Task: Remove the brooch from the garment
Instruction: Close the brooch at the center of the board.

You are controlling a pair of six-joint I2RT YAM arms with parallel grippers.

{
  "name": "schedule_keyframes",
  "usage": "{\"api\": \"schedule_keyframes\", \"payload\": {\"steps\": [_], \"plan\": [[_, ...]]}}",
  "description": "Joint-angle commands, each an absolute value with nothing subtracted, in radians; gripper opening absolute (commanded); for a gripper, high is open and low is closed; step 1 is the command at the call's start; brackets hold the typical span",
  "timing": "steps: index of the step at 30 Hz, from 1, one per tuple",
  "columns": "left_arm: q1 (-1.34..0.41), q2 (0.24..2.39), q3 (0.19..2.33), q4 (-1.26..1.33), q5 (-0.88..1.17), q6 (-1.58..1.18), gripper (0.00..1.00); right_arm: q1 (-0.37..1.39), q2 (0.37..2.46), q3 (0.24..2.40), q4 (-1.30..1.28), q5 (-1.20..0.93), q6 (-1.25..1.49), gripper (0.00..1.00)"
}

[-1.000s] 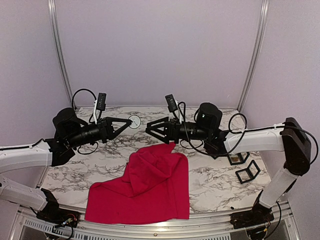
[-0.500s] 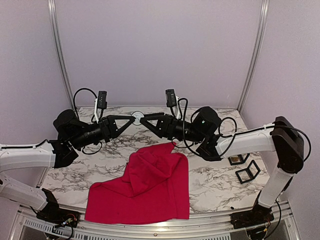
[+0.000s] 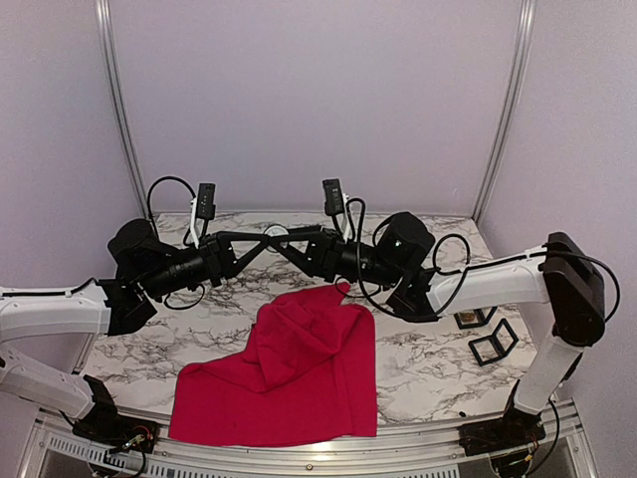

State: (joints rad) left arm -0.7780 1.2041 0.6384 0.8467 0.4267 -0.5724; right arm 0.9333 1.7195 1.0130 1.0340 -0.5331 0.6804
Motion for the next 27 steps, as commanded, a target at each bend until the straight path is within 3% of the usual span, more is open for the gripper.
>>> {"api": "schedule_keyframes", "payload": {"steps": [1, 27], "plan": [[-0.782, 1.191, 0.668, 0.830, 0.418, -0.548, 0.00, 0.948, 1.697, 1.014, 1.001, -0.507, 0.635, 0.41], [-0.792, 1.204, 0.684, 0.803, 0.449, -0.517, 0.00, 0.948, 1.677, 0.973, 1.038, -0.485, 0.647, 0.36]]}}
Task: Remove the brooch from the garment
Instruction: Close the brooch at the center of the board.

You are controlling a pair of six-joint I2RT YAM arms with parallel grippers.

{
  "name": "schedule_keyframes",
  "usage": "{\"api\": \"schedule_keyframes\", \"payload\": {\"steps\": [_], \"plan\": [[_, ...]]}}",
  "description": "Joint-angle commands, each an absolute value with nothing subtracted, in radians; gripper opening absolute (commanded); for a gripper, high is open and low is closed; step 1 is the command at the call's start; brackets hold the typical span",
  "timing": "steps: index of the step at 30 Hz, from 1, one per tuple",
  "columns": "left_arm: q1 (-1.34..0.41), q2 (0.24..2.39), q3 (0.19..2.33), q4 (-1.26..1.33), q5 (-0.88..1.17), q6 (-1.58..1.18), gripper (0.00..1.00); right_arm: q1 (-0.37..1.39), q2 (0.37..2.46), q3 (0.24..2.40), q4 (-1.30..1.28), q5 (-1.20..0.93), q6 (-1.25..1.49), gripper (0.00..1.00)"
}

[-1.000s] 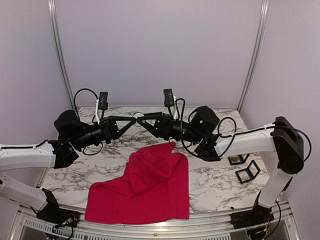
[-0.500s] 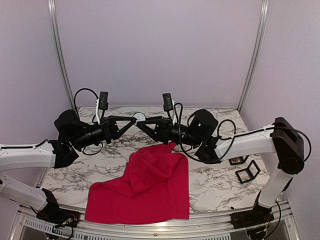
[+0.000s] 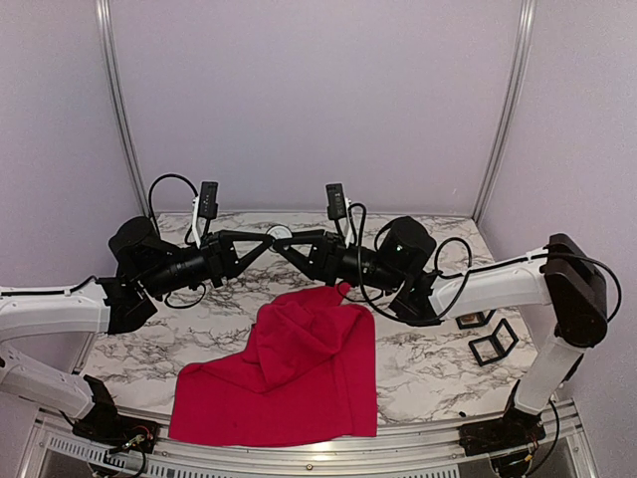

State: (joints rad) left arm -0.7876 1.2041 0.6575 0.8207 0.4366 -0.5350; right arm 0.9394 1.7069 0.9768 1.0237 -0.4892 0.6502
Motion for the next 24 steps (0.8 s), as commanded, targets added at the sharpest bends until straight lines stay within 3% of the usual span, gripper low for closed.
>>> {"api": "schedule_keyframes", "payload": {"steps": [1, 13, 24], "plan": [[-0.792, 1.203, 0.684, 0.802, 0.447, -0.516, 0.00, 0.948, 1.675, 0.971, 1.039, -0.485, 0.647, 0.36], [-0.792, 1.201, 0.686, 0.822, 0.442, -0.530, 0.00, 0.948, 1.662, 0.939, 1.038, -0.486, 0.651, 0.40], [-0.792, 1.207, 0.682, 0.831, 0.456, -0.539, 0.00, 0.946, 1.644, 0.916, 1.089, -0.460, 0.670, 0.39]]}}
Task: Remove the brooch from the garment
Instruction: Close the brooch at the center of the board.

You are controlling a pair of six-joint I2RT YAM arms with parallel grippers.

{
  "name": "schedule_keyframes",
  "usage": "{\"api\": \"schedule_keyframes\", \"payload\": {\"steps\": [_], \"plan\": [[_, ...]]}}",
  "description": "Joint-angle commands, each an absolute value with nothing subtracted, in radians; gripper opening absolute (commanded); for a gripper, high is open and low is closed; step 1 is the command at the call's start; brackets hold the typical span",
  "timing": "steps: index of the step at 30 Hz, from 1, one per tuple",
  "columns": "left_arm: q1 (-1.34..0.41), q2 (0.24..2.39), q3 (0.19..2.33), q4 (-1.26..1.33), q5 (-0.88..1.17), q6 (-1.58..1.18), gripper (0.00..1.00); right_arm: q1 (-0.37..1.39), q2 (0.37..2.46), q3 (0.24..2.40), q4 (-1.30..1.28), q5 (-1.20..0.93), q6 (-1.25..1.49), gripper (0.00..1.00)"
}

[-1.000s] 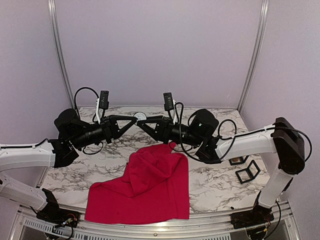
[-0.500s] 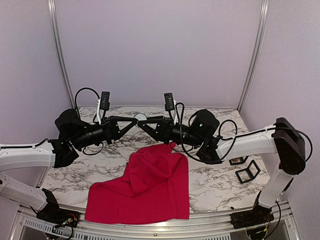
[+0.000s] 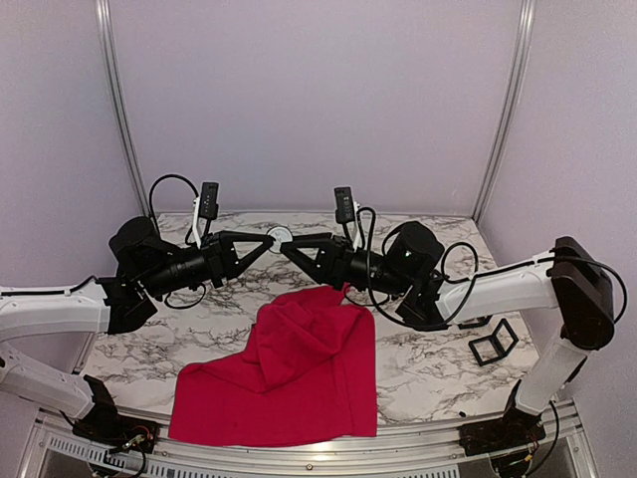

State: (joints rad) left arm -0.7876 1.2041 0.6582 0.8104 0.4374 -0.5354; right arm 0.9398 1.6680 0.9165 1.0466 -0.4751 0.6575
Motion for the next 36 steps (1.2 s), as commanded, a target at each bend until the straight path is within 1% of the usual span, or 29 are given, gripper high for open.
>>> {"api": "schedule_keyframes", "payload": {"steps": [1, 20, 25, 29, 36], "plan": [[-0.792, 1.207, 0.681, 0.832, 0.459, -0.540, 0.00, 0.946, 1.645, 0.917, 1.090, -0.462, 0.670, 0.39], [-0.795, 1.213, 0.679, 0.842, 0.474, -0.549, 0.00, 0.946, 1.694, 0.981, 1.075, -0.483, 0.680, 0.30], [-0.794, 1.210, 0.674, 0.847, 0.473, -0.549, 0.00, 0.946, 1.701, 0.983, 1.077, -0.481, 0.682, 0.25], [-0.795, 1.209, 0.672, 0.850, 0.475, -0.551, 0.00, 0.946, 1.706, 0.982, 1.078, -0.476, 0.686, 0.24], [-0.795, 1.207, 0.671, 0.854, 0.480, -0.549, 0.00, 0.947, 1.705, 0.982, 1.059, -0.445, 0.685, 0.19]]}}
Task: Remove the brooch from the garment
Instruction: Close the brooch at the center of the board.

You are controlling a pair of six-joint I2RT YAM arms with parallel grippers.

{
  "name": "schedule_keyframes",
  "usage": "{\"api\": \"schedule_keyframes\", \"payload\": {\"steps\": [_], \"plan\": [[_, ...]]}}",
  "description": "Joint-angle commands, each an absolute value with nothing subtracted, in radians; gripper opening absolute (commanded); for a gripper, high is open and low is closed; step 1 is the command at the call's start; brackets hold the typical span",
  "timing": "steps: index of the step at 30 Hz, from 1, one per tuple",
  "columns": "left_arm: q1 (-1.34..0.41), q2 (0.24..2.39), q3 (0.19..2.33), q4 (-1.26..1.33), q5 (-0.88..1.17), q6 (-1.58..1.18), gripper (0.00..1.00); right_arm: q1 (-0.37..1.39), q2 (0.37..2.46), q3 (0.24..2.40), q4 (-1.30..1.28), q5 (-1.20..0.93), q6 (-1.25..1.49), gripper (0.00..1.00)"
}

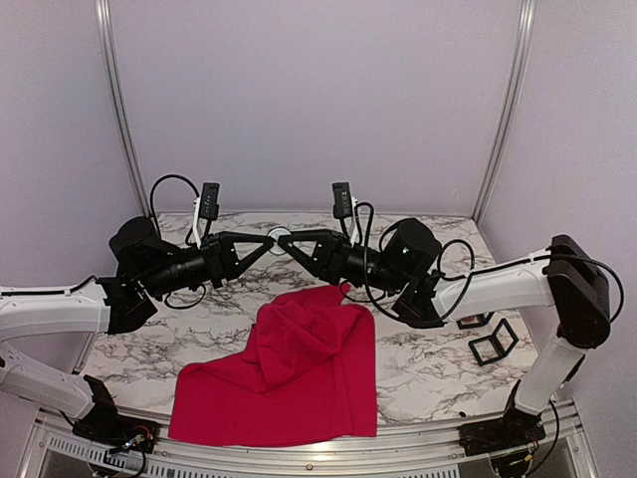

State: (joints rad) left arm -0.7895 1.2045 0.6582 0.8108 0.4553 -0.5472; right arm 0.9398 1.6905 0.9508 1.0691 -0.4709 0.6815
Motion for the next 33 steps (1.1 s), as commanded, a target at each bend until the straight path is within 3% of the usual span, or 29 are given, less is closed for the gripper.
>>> {"api": "schedule_keyframes", "payload": {"steps": [1, 33], "plan": [[-0.795, 1.207, 0.672, 0.854, 0.480, -0.549, 0.00, 0.946, 1.703, 0.982, 1.052, -0.438, 0.683, 0.18], [-0.826, 1.204, 0.658, 0.874, 0.416, -0.548, 0.00, 0.949, 1.656, 0.960, 0.944, -0.241, 0.673, 0.11]]}}
